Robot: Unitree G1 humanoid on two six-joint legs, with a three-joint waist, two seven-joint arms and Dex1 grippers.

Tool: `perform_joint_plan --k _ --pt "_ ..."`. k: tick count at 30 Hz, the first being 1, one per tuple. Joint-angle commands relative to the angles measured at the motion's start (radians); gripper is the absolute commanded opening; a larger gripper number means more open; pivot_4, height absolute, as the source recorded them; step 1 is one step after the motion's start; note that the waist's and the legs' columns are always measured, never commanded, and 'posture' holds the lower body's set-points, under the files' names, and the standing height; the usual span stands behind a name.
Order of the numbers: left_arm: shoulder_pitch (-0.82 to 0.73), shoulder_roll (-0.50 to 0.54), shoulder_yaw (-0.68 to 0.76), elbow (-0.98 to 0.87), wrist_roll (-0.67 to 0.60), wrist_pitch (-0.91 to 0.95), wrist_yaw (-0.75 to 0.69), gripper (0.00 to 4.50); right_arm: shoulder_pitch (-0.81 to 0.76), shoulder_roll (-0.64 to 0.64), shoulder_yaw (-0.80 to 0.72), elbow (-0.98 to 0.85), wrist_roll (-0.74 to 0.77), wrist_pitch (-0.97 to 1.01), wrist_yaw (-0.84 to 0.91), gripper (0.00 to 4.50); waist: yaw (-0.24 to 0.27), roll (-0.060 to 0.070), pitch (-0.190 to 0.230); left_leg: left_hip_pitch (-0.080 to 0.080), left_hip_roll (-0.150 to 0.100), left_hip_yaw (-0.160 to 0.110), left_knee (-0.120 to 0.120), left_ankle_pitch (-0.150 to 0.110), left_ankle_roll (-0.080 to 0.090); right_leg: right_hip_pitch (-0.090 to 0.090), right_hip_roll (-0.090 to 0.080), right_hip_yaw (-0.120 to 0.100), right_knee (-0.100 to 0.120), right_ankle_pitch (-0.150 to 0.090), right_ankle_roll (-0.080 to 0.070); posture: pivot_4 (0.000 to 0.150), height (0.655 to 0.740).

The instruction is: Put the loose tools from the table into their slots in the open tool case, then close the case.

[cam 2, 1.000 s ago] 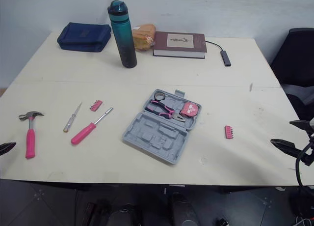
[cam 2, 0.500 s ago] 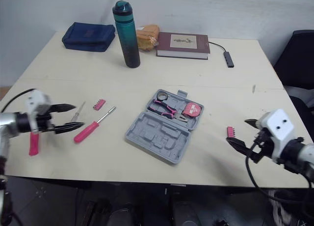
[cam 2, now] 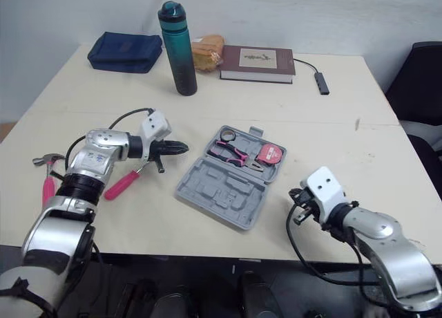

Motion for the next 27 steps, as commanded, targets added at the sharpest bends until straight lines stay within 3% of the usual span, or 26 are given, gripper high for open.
perform_joint_plan --k 1,8,15,20,27 --pt "-0.038 -0.029 -0.005 0.046 0.015 -0.049 -0.004 0.07 -0.044 0.022 0.040 0.029 -0.041 -0.012 -0.027 0.00 0.001 0.000 0.000 0.000 0.000 0.000 0.000 0.000 0.000 0.000 0.000 0.000 0.000 0.000 0.000 0.150 0.7377" --pt "-0.039 -0.082 -0.022 0.079 0.035 -0.072 -0.009 0.07 -0.120 0.067 0.118 0.101 -0.074 -0.018 -0.028 0.00 -0.001 0.000 0.000 0.000 0.000 0.001 0.000 0.000 0.000 0.000 0.000 -0.001 0.000 0.000 0.000 0.150 0.7377" --pt "0.017 -0.097 -0.042 0.001 0.036 -0.053 -0.063 0.07 -0.182 0.098 0.144 0.147 -0.079 -0.030 -0.008 0.00 0.001 0.000 0.000 0.000 0.000 0.001 0.000 0.000 0.000 0.000 0.000 -0.001 0.001 0.000 0.000 0.150 0.7377" --pt "0.143 -0.060 -0.053 -0.224 -0.001 0.042 -0.156 0.07 -0.207 0.093 0.140 0.163 -0.065 -0.037 0.030 0.00 -0.004 0.000 0.000 0.000 0.003 0.001 -0.001 0.000 0.000 -0.001 0.000 -0.001 0.001 0.000 0.000 0.150 0.7377" --pt "0.328 -0.042 -0.031 -0.565 -0.059 0.281 -0.111 0.07 -0.222 0.084 0.150 0.202 -0.088 -0.065 0.072 0.00 -0.004 0.000 0.000 0.001 0.004 0.000 -0.001 0.001 -0.001 0.000 -0.001 0.002 0.002 0.000 0.000 0.150 0.7377"
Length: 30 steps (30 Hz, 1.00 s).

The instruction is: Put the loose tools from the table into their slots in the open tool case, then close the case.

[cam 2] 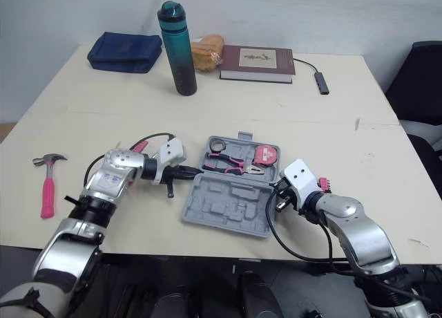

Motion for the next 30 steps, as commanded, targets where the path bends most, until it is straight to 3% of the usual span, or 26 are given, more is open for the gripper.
perform_joint_plan --k 1,5,22,28,30 --pt "0.066 -0.017 -0.009 -0.172 -0.050 0.124 0.021 0.07 -0.029 0.006 0.012 -0.015 0.001 -0.043 0.029 0.00 0.000 0.000 0.000 0.000 0.000 0.000 0.000 0.000 0.000 0.000 0.000 0.001 0.000 0.000 0.000 0.150 0.7377" --pt "0.128 -0.009 0.013 -0.255 -0.063 0.187 0.066 0.07 -0.034 0.009 0.018 -0.014 -0.010 -0.045 0.037 0.00 0.000 0.000 0.000 0.000 0.000 -0.001 0.000 0.000 0.000 0.000 0.000 0.001 0.000 0.000 0.000 0.150 0.7377" --pt "0.175 0.042 0.089 -0.259 -0.113 0.187 0.152 0.07 -0.035 -0.027 -0.051 -0.018 -0.035 -0.067 0.058 0.00 -0.002 0.000 0.000 0.001 0.000 -0.001 0.000 0.000 0.000 0.000 0.000 0.002 0.000 0.000 0.000 0.150 0.7377" --pt "0.247 0.130 0.239 -0.366 -0.259 0.267 0.117 0.07 0.025 -0.085 -0.197 -0.110 0.033 -0.038 0.099 0.00 -0.002 0.000 0.000 0.001 0.000 -0.001 -0.003 0.000 0.000 0.000 -0.001 0.001 -0.001 0.000 0.000 0.150 0.7377" --pt "0.289 0.175 0.326 -0.409 -0.334 0.312 0.100 0.00 0.080 -0.103 -0.307 -0.165 0.102 -0.022 0.138 0.68 0.001 0.000 0.000 -0.001 0.000 -0.002 -0.003 0.001 0.000 0.000 -0.001 0.000 -0.002 0.000 0.000 0.150 0.7377"
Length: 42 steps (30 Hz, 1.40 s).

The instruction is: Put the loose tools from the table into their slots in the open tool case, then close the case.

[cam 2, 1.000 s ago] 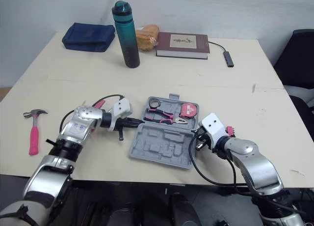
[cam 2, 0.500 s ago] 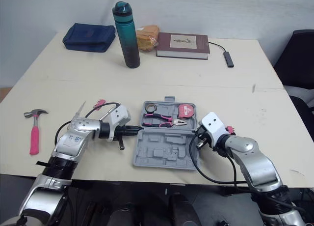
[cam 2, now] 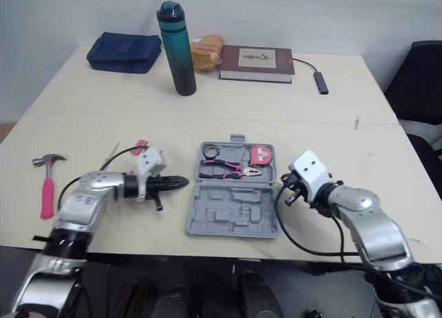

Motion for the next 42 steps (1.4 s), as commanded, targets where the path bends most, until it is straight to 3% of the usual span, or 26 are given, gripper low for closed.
perform_joint_plan --k 1,3,8,11,14,19,28,32,35,42 --pt "0.069 0.081 0.184 -0.117 -0.153 0.085 -0.050 0.27 0.100 -0.048 -0.225 -0.128 0.141 0.020 0.105 1.00 0.002 0.000 0.000 0.000 0.000 -0.001 0.000 0.000 0.000 0.000 0.000 -0.001 0.000 0.000 0.000 0.150 0.7377" --pt "0.179 0.162 0.331 -0.144 -0.234 0.127 -0.107 0.81 0.247 -0.097 -0.426 -0.173 0.231 0.027 0.242 1.92 0.003 0.000 0.000 -0.001 0.000 -0.002 -0.001 0.000 0.000 0.001 -0.001 -0.002 -0.002 0.000 0.000 0.150 0.7377" --pt "0.342 0.292 0.588 -0.067 -0.290 0.167 -0.113 3.08 0.475 -0.179 -0.722 -0.099 0.283 0.017 0.411 4.42 0.000 0.000 0.001 0.003 -0.001 -0.006 -0.003 -0.001 0.002 0.008 -0.002 -0.005 -0.009 -0.001 0.000 0.150 0.7377" --pt "0.400 0.364 0.675 0.071 -0.259 0.108 -0.128 4.49 0.546 -0.206 -0.810 -0.034 0.279 -0.015 0.473 4.50 -0.001 -0.002 0.001 0.011 -0.001 -0.008 -0.005 -0.005 0.007 0.019 -0.002 -0.007 -0.016 -0.001 0.000 0.150 0.7377" --pt "0.476 0.445 0.767 0.255 -0.205 0.012 -0.137 4.49 0.587 -0.243 -0.875 0.101 0.241 -0.080 0.522 4.50 -0.004 -0.003 0.001 0.013 -0.002 -0.008 -0.011 -0.006 0.009 0.020 -0.004 -0.007 -0.020 -0.001 -0.002 0.150 0.7377" --pt "0.518 0.507 0.787 0.488 -0.129 -0.149 -0.097 4.49 0.592 -0.291 -0.890 0.262 0.186 -0.184 0.545 4.50 -0.003 -0.003 0.001 0.015 -0.003 -0.007 -0.019 -0.007 0.007 0.018 -0.006 -0.007 -0.022 -0.002 -0.004 0.150 0.7377" --pt "0.476 0.534 0.730 0.608 -0.091 -0.259 -0.064 4.49 0.558 -0.307 -0.836 0.298 0.171 -0.231 0.537 4.50 0.000 -0.003 0.001 0.011 -0.001 -0.007 -0.020 -0.008 0.001 0.015 -0.004 -0.009 -0.022 -0.004 -0.006 0.150 0.7377" --pt "0.443 0.524 0.713 0.565 -0.109 -0.223 -0.054 4.49 0.536 -0.307 -0.810 0.280 0.174 -0.234 0.525 4.50 0.000 -0.003 0.001 0.011 -0.001 -0.007 -0.019 -0.008 0.002 0.015 -0.004 -0.009 -0.022 -0.004 -0.005 0.150 0.7377" --pt "0.433 0.489 0.696 0.409 -0.149 -0.125 -0.032 4.49 0.505 -0.300 -0.775 0.219 0.205 -0.211 0.509 4.50 -0.001 -0.003 0.002 0.011 -0.001 -0.007 -0.019 -0.007 0.001 0.015 -0.004 -0.008 -0.021 -0.003 -0.005 0.150 0.7377" --pt "0.326 0.397 0.586 0.057 -0.210 0.231 0.208 4.49 0.338 -0.275 -0.610 -0.042 0.395 -0.077 0.407 4.50 -0.002 -0.002 0.002 0.011 -0.001 -0.008 -0.018 -0.006 0.000 0.015 -0.003 -0.008 -0.018 -0.003 -0.004 0.150 0.7377"
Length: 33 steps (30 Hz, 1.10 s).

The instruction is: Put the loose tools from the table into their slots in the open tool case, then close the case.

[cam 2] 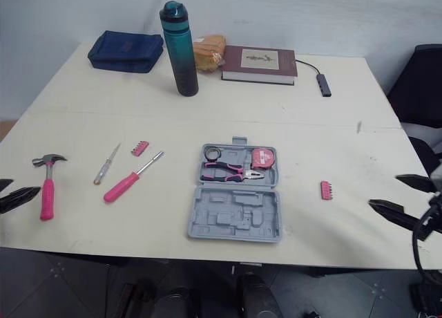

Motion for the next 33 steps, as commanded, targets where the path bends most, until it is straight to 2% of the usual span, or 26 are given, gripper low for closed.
perform_joint_plan --k 1,6,11,16,20,23,24,26,27,29,30,31,33 --pt "-0.053 -0.033 -0.052 -0.215 -0.052 0.197 0.121 4.49 -0.109 0.011 0.108 -0.175 0.144 0.071 -0.069 4.50 -0.001 0.000 0.000 0.000 0.000 0.000 0.001 0.000 0.000 0.000 0.000 0.000 0.001 0.000 0.000 0.150 0.7377" --pt "-0.130 -0.085 -0.187 -0.325 -0.024 0.301 0.240 4.49 -0.352 0.051 0.352 -0.287 0.250 0.117 -0.173 4.50 -0.002 0.001 0.000 -0.001 -0.001 -0.001 0.003 0.002 -0.001 0.000 0.000 0.000 0.002 0.001 0.001 0.150 0.7377" --pt "-0.230 -0.156 -0.314 -0.293 0.030 0.324 0.341 4.49 -0.583 0.142 0.592 -0.298 0.233 0.122 -0.246 4.50 0.002 0.001 0.001 -0.003 -0.001 -0.002 0.006 0.002 -0.001 -0.002 0.000 0.000 0.003 0.001 0.001 0.150 0.7377" --pt "-0.287 -0.189 -0.403 -0.219 0.077 0.268 0.353 4.49 -0.738 0.224 0.713 -0.267 0.211 0.138 -0.312 4.50 0.004 0.001 0.001 -0.006 0.000 -0.001 0.010 0.003 0.000 -0.004 0.000 0.000 0.004 0.001 0.001 0.150 0.7377" --pt "-0.342 -0.212 -0.449 -0.152 0.115 0.232 0.363 4.49 -0.785 0.249 0.747 -0.261 0.211 0.145 -0.320 4.50 0.011 0.001 0.001 -0.007 0.000 -0.002 0.013 0.003 0.000 -0.004 0.000 -0.001 0.006 0.001 0.001 0.150 0.7377" --pt "-0.356 -0.218 -0.484 -0.111 0.138 0.211 0.352 3.84 -0.795 0.248 0.763 -0.260 0.201 0.144 -0.314 4.50 0.011 0.001 0.001 -0.007 0.000 -0.001 0.014 0.003 0.001 -0.004 0.000 -0.001 0.006 0.001 0.002 0.150 0.7377" --pt "-0.359 -0.220 -0.485 -0.104 0.139 0.211 0.349 3.28 -0.796 0.247 0.766 -0.259 0.198 0.143 -0.313 4.50 0.012 0.001 0.001 -0.006 0.000 -0.001 0.014 0.003 0.001 -0.004 -0.001 0.000 0.007 0.001 0.002 0.150 0.7377" --pt "-0.367 -0.231 -0.470 -0.092 0.130 0.217 0.348 2.47 -0.797 0.246 0.764 -0.258 0.194 0.140 -0.313 4.50 0.012 0.001 0.001 -0.006 0.000 -0.001 0.014 0.004 0.002 -0.003 -0.001 0.000 0.007 0.001 0.002 0.150 0.7377" --pt "-0.370 -0.236 -0.464 -0.088 0.128 0.219 0.349 1.89 -0.797 0.246 0.763 -0.258 0.192 0.139 -0.313 4.50 0.012 0.001 0.001 -0.006 0.000 -0.001 0.014 0.004 0.002 -0.003 -0.001 0.000 0.007 0.001 0.002 0.150 0.7377" --pt "-0.388 -0.243 -0.449 -0.063 0.124 0.218 0.351 1.21 -0.799 0.248 0.762 -0.257 0.191 0.139 -0.314 4.50 0.012 0.001 0.001 -0.006 0.000 -0.001 0.014 0.004 0.002 -0.003 -0.001 0.000 0.007 0.001 0.002 0.150 0.7377" --pt "-0.394 -0.243 -0.443 -0.053 0.124 0.216 0.350 1.10 -0.799 0.249 0.761 -0.258 0.190 0.138 -0.315 4.50 0.012 0.001 0.001 -0.006 0.000 -0.001 0.014 0.004 0.002 -0.003 -0.001 0.000 0.007 0.001 0.002 0.150 0.7377" --pt "-0.398 -0.243 -0.439 -0.046 0.125 0.215 0.349 0.52 -0.799 0.249 0.761 -0.259 0.190 0.138 -0.315 4.50 0.012 0.001 0.001 -0.006 0.000 -0.001 0.014 0.004 0.002 -0.003 -0.001 0.000 0.007 0.001 0.002 0.150 0.7377" --pt "-0.406 -0.239 -0.424 -0.035 0.121 0.212 0.343 0.01 -0.798 0.247 0.760 -0.258 0.188 0.137 -0.314 4.50 0.013 0.001 0.001 -0.006 0.000 -0.001 0.014 0.004 0.002 -0.003 -0.001 0.000 0.007 0.001 0.002 0.150 0.7377"
